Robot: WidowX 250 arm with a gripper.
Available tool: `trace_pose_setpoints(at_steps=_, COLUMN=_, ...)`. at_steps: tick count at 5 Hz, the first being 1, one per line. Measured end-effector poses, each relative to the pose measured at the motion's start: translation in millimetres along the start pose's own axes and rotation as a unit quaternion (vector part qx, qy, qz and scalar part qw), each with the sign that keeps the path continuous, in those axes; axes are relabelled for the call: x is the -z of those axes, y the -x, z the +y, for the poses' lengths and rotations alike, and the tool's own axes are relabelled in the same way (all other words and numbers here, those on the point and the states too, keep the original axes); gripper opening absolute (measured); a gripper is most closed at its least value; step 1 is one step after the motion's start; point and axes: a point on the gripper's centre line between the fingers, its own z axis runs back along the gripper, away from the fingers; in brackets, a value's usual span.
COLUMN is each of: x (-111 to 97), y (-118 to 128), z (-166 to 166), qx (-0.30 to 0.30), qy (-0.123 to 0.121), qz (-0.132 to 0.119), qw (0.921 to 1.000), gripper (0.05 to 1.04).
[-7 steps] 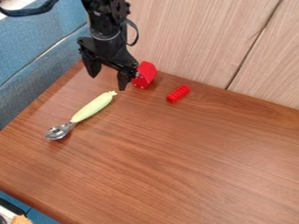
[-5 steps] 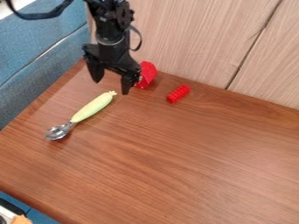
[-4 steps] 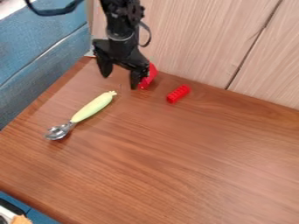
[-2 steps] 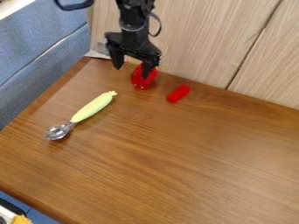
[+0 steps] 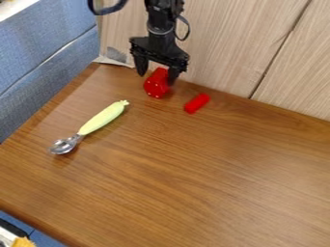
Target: Put the red object to the right side of the yellow spoon
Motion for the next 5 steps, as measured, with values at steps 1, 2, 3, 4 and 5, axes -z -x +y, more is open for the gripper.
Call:
trace_pose_setpoints(at_steps=1, x=10.0, y=-4.1, z=-3.6, qx=0.006, qy=-0.008, qz=0.005, qw=0.9999, gripper=0.955)
trace_pose_setpoints(at_steps=2, x=11.1, y=-4.6, z=-3.1, qx=0.002, qy=-0.019, qz=0.000, qw=0.9998, gripper=0.759)
trace_pose_setpoints(at_steps=3, x=12.4, y=-3.2, z=-3.4, qx=0.000, qy=-0.019, qz=0.000, qw=0.9998, gripper=0.758)
trace_pose_setpoints(at_steps=4, x=11.3, y=-2.6, z=-3.9, qx=-0.002, qy=-0.015, qz=0.001, qw=0.9999, gripper=0.757)
trace_pose_setpoints(at_steps=5, x=6.6, y=0.5, z=-3.2, qx=-0.001, qy=-0.015, qz=0.009, qw=0.9998, gripper=0.758)
